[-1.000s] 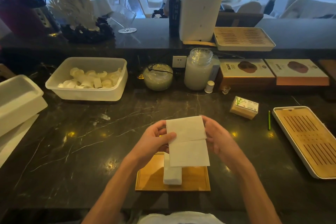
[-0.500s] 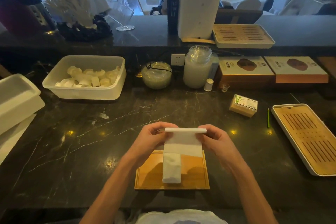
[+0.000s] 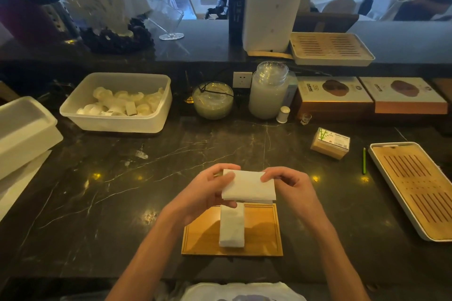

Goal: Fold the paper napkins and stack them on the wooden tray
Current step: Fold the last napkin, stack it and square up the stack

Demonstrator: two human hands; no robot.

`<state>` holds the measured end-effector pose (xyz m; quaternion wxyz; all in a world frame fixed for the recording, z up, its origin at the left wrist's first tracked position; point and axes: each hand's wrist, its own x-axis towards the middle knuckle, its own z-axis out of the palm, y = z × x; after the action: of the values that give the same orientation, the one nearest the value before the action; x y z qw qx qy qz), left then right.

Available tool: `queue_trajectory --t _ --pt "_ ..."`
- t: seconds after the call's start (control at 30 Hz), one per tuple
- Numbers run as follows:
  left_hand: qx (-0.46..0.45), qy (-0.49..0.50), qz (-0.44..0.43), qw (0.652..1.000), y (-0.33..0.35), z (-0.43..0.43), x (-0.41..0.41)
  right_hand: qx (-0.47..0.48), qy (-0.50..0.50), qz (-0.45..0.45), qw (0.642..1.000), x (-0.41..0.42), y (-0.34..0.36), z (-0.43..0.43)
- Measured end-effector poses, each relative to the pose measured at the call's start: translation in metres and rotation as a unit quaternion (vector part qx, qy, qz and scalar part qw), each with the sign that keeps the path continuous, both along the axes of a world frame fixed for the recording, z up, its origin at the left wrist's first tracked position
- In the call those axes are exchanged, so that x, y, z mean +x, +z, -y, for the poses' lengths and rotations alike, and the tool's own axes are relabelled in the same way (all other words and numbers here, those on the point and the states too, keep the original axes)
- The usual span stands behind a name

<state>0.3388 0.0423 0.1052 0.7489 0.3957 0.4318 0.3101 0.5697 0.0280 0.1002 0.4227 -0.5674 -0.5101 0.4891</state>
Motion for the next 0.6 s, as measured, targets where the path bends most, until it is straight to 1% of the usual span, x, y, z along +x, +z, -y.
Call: queue_trajectory --t 0.07,0.13,0.23,0.27,0.33,0.4,0.5,0.6 --pt "0.018 0.000 -0.019 1.000 -0.003 -0.001 0.001 0.001 -0.001 0.001 1.000 0.000 0.001 0.000" --pt "0.032 0.012 -0.032 0.999 -0.005 -0.001 0.002 -0.011 -0.004 -0.037 0.999 0.000 0.000 -0.001" --pt "0.051 0.037 -0.050 0.997 -0.009 -0.001 0.004 -0.082 0.010 -0.110 0.991 -0.002 -0.002 -0.002" --pt "0.057 0.041 -0.059 0.996 -0.010 -0.002 0.005 -0.105 0.019 -0.114 0.988 -0.002 -0.004 -0.001" --pt "0.062 0.043 -0.072 0.995 -0.013 -0.002 0.005 -0.122 0.030 -0.094 0.988 -0.002 -0.007 -0.002" --pt "0.046 0.031 -0.071 0.996 -0.015 -0.002 0.004 -0.111 0.030 -0.068 0.991 -0.002 -0.010 -0.002" --pt "0.009 -0.016 -0.063 0.998 -0.018 0.001 0.001 -0.092 0.013 -0.041 0.995 -0.003 -0.014 -0.004" --pt "0.016 -0.070 -0.105 0.992 -0.025 0.005 0.000 -0.089 0.040 -0.010 0.995 -0.006 -0.018 -0.005"
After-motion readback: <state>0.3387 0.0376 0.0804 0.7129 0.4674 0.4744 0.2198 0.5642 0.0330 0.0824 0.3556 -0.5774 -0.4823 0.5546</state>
